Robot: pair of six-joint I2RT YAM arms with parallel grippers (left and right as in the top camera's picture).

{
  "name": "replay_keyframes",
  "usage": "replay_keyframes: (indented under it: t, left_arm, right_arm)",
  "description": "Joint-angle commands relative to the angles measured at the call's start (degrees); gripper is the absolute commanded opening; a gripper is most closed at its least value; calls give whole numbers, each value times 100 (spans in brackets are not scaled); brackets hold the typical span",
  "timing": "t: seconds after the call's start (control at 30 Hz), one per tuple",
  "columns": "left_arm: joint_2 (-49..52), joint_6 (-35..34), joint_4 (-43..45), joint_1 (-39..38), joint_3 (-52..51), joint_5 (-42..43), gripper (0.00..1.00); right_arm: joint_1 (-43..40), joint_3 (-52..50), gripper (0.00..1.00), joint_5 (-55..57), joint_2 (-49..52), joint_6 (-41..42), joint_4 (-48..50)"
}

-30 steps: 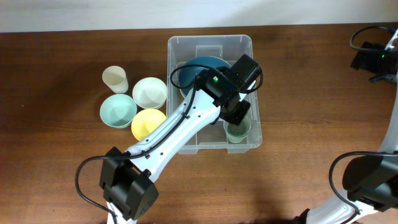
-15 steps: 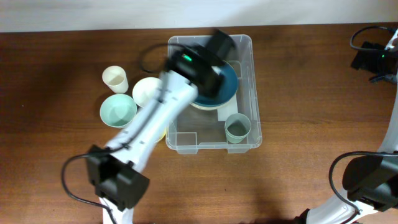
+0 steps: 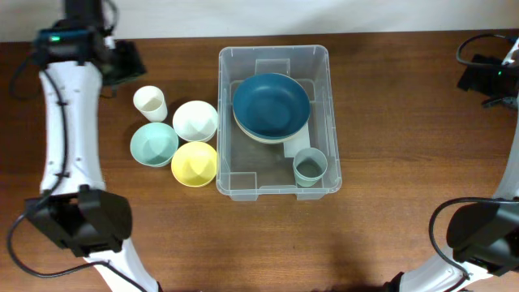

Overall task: Pack container
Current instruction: 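Release the grey cup and raise the left gripper away, then move the left gripper to the cream cup and grasp it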

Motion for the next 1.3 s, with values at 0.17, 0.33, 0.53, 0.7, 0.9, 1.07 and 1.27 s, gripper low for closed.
replay_keyframes:
  t: [0.17,0.33,0.53,0.7,0.9,1.07,1.27]
  left_arm:
    - [1021,-85,190,337,79,575,75]
    - [1471,-212,367,411,79,675,76]
    - [1797,-208,452,411,79,745,75]
    - [1941,-208,457,411,74,743,72]
    - [2135,-210,457,404,74,745,68]
    - [2361,-208,448,404,74,745,64]
    - [2406,-208,474,404,74,743,38]
  right_arm:
    - [-15,85,99,11,-85,59,-2]
    - [-15,85,99,11,-85,59,-2]
    - [-15,85,99,11,-85,59,-2]
    - [-15,85,99,11,-85,59,-2]
    - [-15,85,99,11,-85,59,-2]
    - [-15,85,99,11,-85,59,-2]
    - [-15,85,99,11,-85,59,-2]
